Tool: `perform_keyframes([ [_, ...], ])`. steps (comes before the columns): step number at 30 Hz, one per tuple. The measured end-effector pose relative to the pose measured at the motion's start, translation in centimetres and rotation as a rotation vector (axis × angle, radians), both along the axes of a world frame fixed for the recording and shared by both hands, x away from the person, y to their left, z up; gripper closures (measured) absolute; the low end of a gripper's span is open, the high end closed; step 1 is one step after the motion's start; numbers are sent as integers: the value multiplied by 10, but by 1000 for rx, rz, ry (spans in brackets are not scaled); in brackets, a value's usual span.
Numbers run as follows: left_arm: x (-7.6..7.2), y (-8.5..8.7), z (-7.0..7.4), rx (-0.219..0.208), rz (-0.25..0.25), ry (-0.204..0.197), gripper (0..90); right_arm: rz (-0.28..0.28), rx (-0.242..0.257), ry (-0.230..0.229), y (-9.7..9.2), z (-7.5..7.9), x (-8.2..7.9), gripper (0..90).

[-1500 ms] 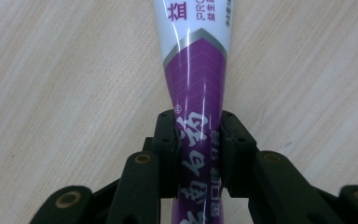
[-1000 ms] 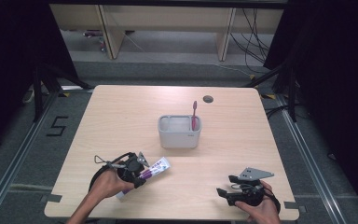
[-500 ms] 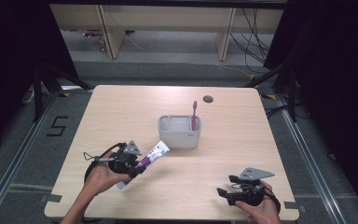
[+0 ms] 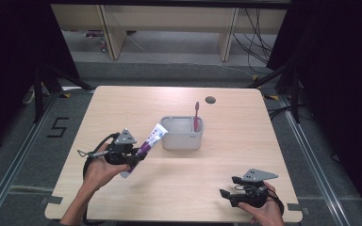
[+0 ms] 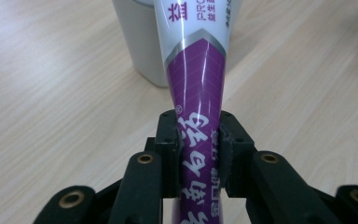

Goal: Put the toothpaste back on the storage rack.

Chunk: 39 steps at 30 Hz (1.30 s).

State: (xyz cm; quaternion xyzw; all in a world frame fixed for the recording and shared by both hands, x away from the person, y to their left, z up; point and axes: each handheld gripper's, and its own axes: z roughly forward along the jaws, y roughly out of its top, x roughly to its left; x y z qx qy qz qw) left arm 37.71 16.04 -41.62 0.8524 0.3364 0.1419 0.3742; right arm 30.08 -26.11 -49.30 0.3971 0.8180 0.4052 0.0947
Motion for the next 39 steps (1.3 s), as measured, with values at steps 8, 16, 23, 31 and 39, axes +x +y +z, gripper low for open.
perform_keyframes([
  [8,8,-2,12,-77,52,-64,720,15,-13,-10,-1,0,1,281],
  [16,14,-5,19,-148,101,-103,721,11,12,5,0,-1,0,281],
  [23,22,-7,26,-190,107,-124,720,11,0,6,0,-1,0,281],
  [31,28,-10,29,-223,138,-162,720,9,12,7,0,-1,0,281],
  [39,34,-13,31,-255,164,-189,720,11,12,3,0,-1,0,281],
])
